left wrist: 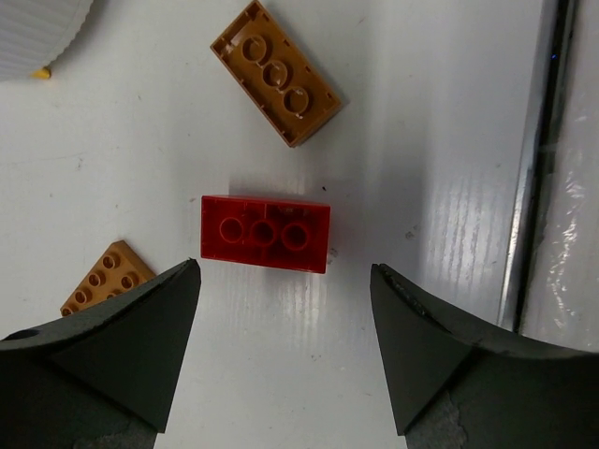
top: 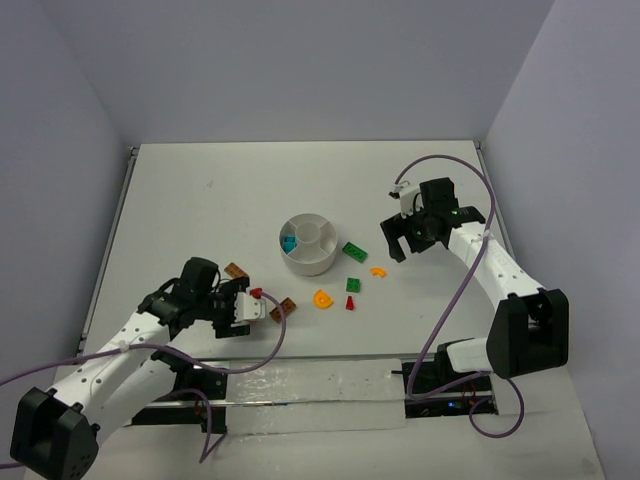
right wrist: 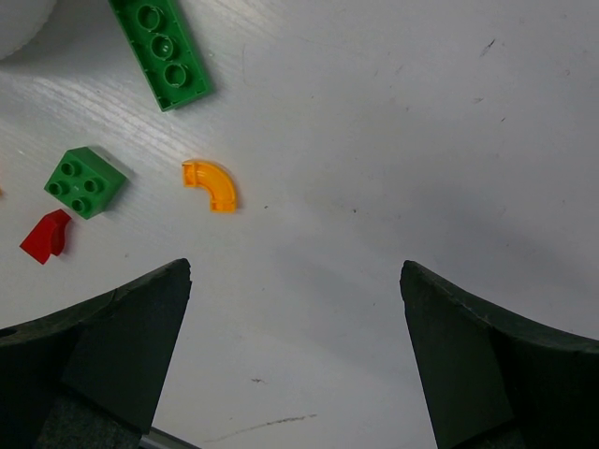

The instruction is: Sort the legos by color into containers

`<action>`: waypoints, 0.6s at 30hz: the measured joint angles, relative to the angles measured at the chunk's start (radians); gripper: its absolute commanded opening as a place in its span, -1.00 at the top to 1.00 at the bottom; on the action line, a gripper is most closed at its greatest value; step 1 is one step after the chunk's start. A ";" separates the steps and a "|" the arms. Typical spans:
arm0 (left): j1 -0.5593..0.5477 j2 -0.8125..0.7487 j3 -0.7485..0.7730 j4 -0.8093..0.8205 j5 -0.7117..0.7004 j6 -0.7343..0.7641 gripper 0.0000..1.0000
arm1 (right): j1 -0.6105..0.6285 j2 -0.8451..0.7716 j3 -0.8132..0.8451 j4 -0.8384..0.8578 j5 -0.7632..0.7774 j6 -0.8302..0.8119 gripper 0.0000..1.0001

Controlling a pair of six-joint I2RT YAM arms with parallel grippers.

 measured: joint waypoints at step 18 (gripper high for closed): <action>-0.065 0.050 -0.093 0.113 -0.066 0.106 -0.59 | 0.000 0.000 0.000 0.006 0.025 0.000 -1.00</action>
